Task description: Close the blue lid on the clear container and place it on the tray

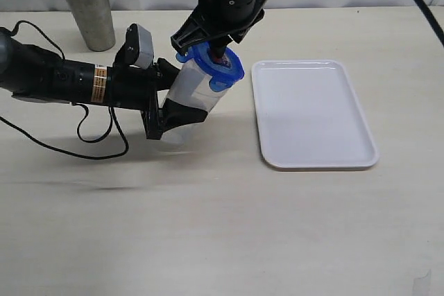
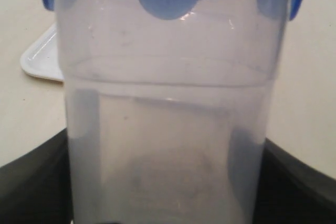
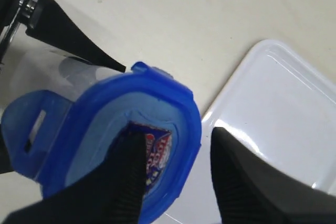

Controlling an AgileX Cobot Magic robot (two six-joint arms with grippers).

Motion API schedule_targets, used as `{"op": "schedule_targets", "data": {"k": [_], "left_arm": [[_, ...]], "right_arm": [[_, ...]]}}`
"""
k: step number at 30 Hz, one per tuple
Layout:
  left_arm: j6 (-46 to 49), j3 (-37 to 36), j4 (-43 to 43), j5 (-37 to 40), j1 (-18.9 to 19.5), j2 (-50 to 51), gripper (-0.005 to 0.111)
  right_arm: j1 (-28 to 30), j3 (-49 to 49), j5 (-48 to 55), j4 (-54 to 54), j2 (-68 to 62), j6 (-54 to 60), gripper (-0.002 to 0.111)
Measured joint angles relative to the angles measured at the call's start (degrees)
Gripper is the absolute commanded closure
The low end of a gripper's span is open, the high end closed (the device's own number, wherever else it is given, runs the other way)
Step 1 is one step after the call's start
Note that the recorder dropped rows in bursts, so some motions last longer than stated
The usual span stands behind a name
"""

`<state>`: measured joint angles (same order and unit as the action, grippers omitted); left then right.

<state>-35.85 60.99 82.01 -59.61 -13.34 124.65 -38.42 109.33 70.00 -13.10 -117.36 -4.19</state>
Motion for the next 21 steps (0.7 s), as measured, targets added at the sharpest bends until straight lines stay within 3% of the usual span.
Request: {"op": "schedule_targets", "data": {"k": [11,21], "left_arm": [[0.0,0.0,0.0,-0.35,-0.22,0.13,0.107],[0.11,0.0,-0.49,-0.46,-0.22,0.25,0.107]], "right_arm": [[-0.11,6.33,-0.02,9.13,3.75,-1.02,0.069],[-0.42,5.74,-0.12,11.78,-0.39,-3.92,0.069]]}}
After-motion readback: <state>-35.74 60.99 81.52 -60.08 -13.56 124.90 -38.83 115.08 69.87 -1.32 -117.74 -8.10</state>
